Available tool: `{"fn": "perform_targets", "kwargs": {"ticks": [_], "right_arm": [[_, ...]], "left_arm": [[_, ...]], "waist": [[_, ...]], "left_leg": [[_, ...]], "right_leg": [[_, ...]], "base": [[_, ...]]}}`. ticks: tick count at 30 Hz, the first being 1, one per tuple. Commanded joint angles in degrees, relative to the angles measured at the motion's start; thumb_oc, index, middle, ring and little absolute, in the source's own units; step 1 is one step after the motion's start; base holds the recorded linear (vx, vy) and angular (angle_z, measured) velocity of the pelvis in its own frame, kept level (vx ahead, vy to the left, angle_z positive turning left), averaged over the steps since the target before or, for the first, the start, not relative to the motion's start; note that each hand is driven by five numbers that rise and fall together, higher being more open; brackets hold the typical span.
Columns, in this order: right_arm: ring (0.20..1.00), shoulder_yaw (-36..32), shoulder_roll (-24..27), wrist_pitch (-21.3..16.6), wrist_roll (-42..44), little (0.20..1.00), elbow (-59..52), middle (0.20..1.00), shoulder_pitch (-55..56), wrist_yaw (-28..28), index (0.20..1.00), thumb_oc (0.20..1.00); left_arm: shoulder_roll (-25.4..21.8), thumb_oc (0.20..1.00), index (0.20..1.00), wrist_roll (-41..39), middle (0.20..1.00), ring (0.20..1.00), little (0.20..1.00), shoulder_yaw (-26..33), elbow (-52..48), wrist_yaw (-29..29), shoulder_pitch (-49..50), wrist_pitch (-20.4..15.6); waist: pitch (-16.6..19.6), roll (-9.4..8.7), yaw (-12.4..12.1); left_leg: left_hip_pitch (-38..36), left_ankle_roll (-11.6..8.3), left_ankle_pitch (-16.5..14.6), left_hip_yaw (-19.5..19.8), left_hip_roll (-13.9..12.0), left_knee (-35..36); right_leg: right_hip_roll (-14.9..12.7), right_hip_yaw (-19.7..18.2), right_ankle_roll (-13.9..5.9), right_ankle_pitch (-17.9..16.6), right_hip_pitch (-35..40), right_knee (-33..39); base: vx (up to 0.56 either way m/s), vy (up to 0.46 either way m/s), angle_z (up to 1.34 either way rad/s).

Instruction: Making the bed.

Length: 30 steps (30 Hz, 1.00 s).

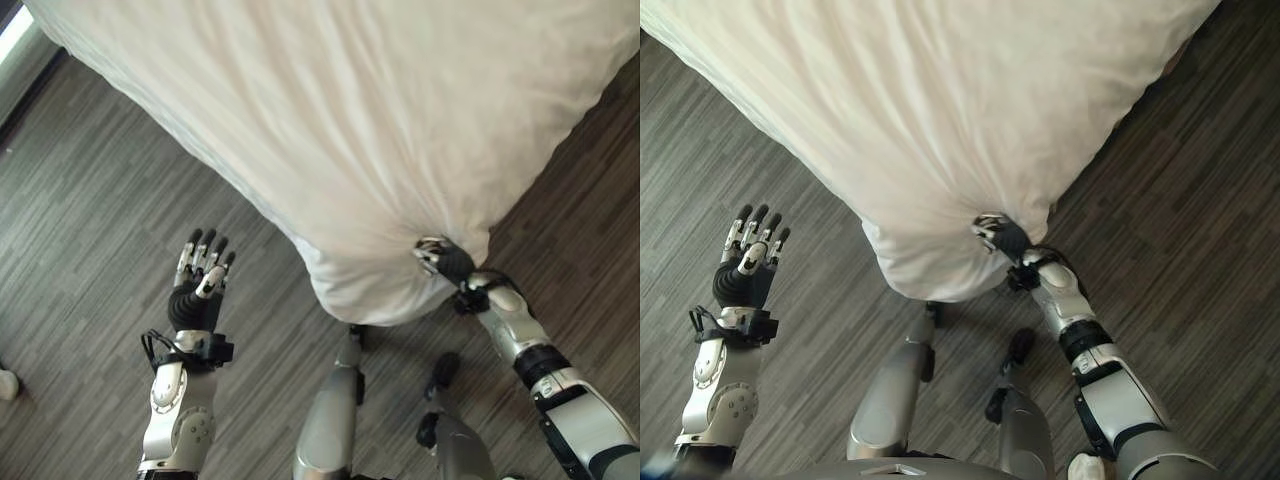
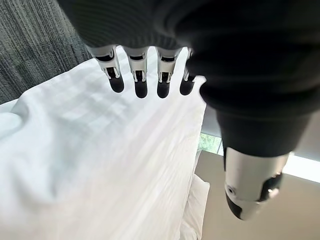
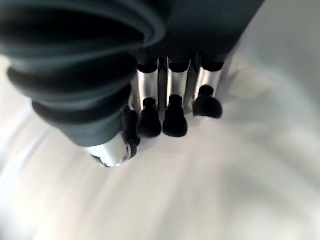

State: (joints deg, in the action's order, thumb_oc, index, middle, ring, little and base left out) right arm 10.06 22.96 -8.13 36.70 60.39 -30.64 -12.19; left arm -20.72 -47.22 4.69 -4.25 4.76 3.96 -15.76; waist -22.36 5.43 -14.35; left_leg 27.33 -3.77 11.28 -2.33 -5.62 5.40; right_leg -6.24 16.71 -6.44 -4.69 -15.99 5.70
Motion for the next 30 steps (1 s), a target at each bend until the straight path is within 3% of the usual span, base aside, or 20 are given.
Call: {"fn": "perform_targets", "kwargs": {"ticks": [1,4,10,13,15,18,20,21,25,30], "right_arm": [[0.200,-1.40,3.25,3.27,-0.26,0.200,8.67,0.200,7.84,2.97,0.200,0.200],[0.200,-7.91,3.44,3.46,-0.31,0.200,12.92,0.200,16.36,3.46,0.200,0.200],[0.200,-16.78,5.80,0.76,4.72,0.200,9.63,0.200,22.62,5.54,0.200,0.200],[0.200,-24.45,5.73,-4.16,11.76,0.200,-0.86,0.200,24.38,8.89,0.200,0.200],[0.200,-27.33,4.75,-6.92,11.96,0.200,-8.68,0.200,25.75,11.39,0.200,0.200],[0.200,-28.27,3.60,-8.58,9.41,0.200,-18.03,0.200,28.00,12.27,0.200,0.200],[0.200,-28.29,2.06,-9.20,3.57,0.200,-32.74,0.200,31.36,13.15,0.200,0.200],[0.200,-28.32,1.91,-9.06,3.41,0.200,-33.07,0.200,31.53,13.31,0.200,0.200],[0.200,-23.94,0.91,-6.91,-7.08,0.200,-57.13,0.200,34.45,9.70,0.200,0.200],[0.200,-18.33,0.01,-5.11,-8.62,0.200,-62.31,0.200,33.33,6.16,0.200,0.200]], "left_arm": [[-0.14,1.000,1.000,-1.33,1.000,1.000,1.000,1.62,-4.54,0.22,-1.50,-3.21],[-0.88,1.000,1.000,-1.14,1.000,1.000,1.000,3.48,-6.68,0.78,-1.12,-3.34],[-2.00,1.000,1.000,0.14,1.000,1.000,1.000,5.46,-8.30,0.57,-1.13,-4.40],[-2.26,1.000,1.000,0.58,1.000,1.000,1.000,5.77,-8.37,0.69,-1.43,-5.02],[-1.71,1.000,1.000,0.38,1.000,1.000,1.000,6.20,-7.55,0.37,-1.14,-5.22],[-0.70,1.000,1.000,-0.22,1.000,1.000,1.000,6.63,-6.53,-0.25,-0.97,-5.48],[0.05,1.000,1.000,0.70,1.000,1.000,1.000,7.11,-5.49,-0.54,0.14,-4.94],[0.04,1.000,1.000,0.73,1.000,1.000,1.000,7.10,-5.54,-0.56,0.19,-4.93],[-0.64,1.000,1.000,5.72,1.000,1.000,1.000,8.60,-2.69,-0.85,3.49,-2.93],[-1.38,1.000,1.000,8.81,1.000,1.000,1.000,8.33,-2.09,-0.83,4.50,-1.90]], "waist": [[-2.00,-0.59,-0.32],[-1.71,-1.21,2.19],[-0.96,-2.58,5.26],[1.13,-3.65,7.44],[2.88,-4.14,8.43],[4.95,-4.61,9.33],[8.01,-5.47,10.27],[7.98,-5.49,10.29],[12.79,-6.30,10.52],[15.62,-6.44,9.64]], "left_leg": [[-3.71,0.71,-0.95,-1.63,3.10,-0.40],[-4.60,0.99,-1.80,-2.13,3.40,-0.40],[-6.44,1.02,-2.48,-2.89,3.39,-0.40],[-8.81,1.20,-3.45,-3.50,3.37,-0.40],[-10.60,1.37,-4.04,-3.82,3.39,-0.40],[-12.89,1.54,-4.93,-3.95,3.59,-0.40],[-16.41,1.78,-5.76,-4.01,3.73,-0.40],[-16.31,1.82,-5.46,-3.99,3.74,-0.40],[-21.85,1.92,-6.71,-4.29,3.56,-0.40],[-24.02,2.05,-6.59,-4.28,3.52,-0.40]], "right_leg": [[-2.75,-3.05,-2.05,-3.37,-1.04,-0.70],[-2.95,-3.52,-2.14,-3.12,-0.57,-0.70],[-2.93,-4.38,-2.20,-3.16,0.31,-0.70],[-2.74,-5.47,-2.25,-2.77,1.79,-0.70],[-2.81,-5.68,-2.15,-2.30,3.34,-0.70],[-2.83,-5.75,-1.96,-1.41,5.60,-0.70],[-2.83,-5.59,-1.61,-0.21,9.35,-0.70],[-2.84,-5.56,-1.57,-0.44,9.27,-0.70],[-2.81,-5.42,-1.35,1.09,14.66,-0.93],[-2.69,-5.19,-1.19,1.29,16.90,-0.95]], "base": [[0.04,0.043,0.20],[0.03,0.059,0.06],[0.02,0.017,-0.06],[0.05,0.005,-0.12],[0.07,-0.001,-0.13],[0.10,-0.003,-0.12],[0.13,-0.007,0.03],[0.10,-0.003,0.04],[0.13,-0.013,0.02],[0.01,-0.005,0.00]]}}
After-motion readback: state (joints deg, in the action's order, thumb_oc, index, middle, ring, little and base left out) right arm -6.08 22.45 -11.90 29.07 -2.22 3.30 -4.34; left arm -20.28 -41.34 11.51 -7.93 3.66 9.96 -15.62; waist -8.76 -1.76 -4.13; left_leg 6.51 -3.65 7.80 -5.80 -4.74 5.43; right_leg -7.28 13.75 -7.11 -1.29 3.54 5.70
